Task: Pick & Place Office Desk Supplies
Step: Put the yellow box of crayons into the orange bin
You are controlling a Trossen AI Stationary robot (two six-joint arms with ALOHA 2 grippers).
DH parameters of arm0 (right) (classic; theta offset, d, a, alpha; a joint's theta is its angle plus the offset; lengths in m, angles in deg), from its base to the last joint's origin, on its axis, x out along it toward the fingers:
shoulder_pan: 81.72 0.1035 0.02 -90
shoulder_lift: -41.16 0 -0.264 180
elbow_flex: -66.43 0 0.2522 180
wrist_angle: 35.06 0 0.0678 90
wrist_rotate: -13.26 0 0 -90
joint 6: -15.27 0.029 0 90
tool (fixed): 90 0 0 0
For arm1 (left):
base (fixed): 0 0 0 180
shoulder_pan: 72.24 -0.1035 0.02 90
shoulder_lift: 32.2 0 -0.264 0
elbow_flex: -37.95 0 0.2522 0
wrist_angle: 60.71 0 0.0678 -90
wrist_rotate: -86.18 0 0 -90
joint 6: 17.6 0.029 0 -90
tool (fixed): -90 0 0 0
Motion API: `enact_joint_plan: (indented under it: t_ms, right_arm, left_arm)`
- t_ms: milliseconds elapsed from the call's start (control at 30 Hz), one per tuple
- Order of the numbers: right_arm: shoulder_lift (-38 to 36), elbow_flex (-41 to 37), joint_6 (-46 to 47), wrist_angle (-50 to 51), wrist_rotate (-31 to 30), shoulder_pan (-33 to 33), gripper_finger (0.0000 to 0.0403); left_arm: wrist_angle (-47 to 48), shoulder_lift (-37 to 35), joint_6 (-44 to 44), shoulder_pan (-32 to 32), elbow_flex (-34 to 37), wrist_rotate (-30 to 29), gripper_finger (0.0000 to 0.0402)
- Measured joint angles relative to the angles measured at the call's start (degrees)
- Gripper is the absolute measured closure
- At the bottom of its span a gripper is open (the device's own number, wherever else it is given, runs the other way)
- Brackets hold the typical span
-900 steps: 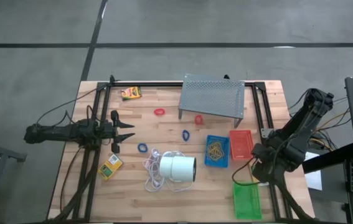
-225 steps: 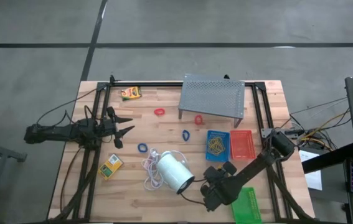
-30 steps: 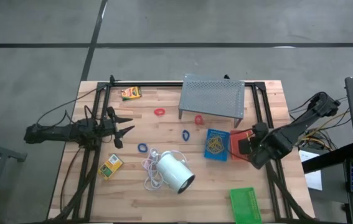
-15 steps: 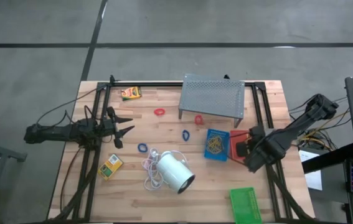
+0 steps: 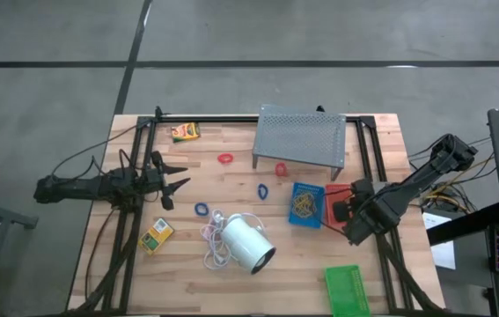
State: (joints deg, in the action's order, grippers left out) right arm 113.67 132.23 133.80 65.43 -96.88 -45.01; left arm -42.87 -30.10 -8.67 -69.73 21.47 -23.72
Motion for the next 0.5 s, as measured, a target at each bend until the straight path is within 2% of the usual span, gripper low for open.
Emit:
enact_joint_plan:
  t_ms: [300,500]
  right_arm:
    - [-0.02,-3.01,0.05,-1.71,-5.81,-0.03,0.0394]
    - [-0.45,-3.04,-0.01,-4.75,-5.74,-0.01,0.0394]
  left_arm:
    - [0.01,0.0,0.0,0.0,0.02,0.0,0.0243]
    - [-0.01,0.02,0.0,0.0,0.01,0.02,0.0243]
